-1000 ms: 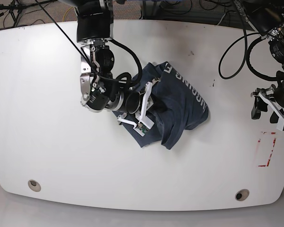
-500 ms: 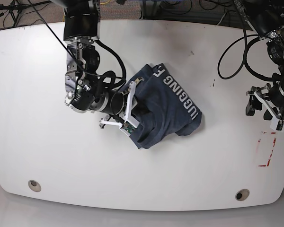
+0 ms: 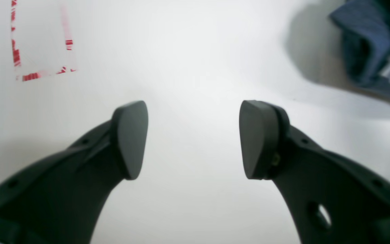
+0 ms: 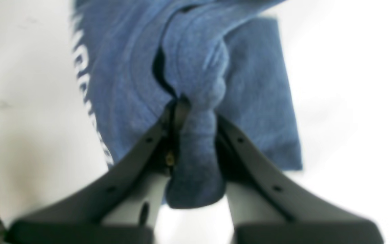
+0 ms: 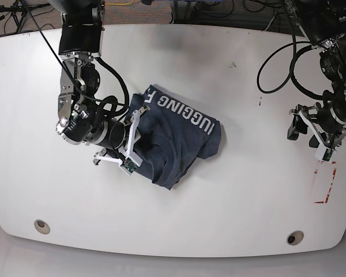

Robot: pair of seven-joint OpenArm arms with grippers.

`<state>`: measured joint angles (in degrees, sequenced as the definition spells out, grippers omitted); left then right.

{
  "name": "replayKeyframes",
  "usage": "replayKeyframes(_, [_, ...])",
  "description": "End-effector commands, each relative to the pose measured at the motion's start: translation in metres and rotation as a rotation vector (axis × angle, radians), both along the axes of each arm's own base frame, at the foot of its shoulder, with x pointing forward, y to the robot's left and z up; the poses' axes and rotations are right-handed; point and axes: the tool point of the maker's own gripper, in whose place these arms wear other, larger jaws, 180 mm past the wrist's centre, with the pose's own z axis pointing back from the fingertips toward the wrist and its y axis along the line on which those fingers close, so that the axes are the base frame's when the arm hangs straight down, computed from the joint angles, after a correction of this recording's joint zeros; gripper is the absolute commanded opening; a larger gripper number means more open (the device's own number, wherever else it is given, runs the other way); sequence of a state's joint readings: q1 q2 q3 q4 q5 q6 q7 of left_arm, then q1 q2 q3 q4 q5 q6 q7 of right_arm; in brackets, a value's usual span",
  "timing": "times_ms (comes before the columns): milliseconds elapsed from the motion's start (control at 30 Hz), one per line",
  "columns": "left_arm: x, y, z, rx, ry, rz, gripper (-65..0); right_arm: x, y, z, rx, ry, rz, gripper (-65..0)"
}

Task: Fold the T-shirt properly
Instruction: 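Drag the bundle with the right gripper to straighten it on the table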

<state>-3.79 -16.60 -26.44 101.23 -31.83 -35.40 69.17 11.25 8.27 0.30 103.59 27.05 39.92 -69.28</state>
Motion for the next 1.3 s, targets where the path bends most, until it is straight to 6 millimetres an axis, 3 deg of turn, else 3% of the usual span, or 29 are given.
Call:
replayKeyframes(0, [0.008, -0.004, 0.014, 0.001, -0.05, -0.021, -25.3, 0.017, -0.007, 0.01, -0.007, -0.037, -0.008, -60.1])
replayKeyframes(333, [0.004, -0.018, 0.004, 0.0, -0.02, -0.068, -25.3, 0.033, -0.011, -0.009, 0.052, -0.008, -0.041, -60.1])
replayKeyframes(933, [-0.004, -0.03, -0.009, -0.006, 0.018, -0.101, -25.3, 0.069, -0.044, -0.018, 0.048, 0.033, -0.108, -57.9])
replayKeyframes(1033, [-0.004, -0.034, -0.011, -0.005, 0.023, -0.115, -25.3, 0.072, -0.047, -0.024, 0.062, 0.051, -0.12, -46.5])
replayKeyframes(1133, [-0.005, -0.046, -0.013, -0.004, 0.032, -0.151, -25.3, 0.077, -0.047, -0.02, 0.079, 0.034, -0.126, -26.8])
replayKeyframes(1267, [-0.004, -0.058, -0.016, -0.01, 0.039, -0.185, -25.3, 0.08, -0.047, -0.016, 0.082, 0.012, -0.127, -10.0])
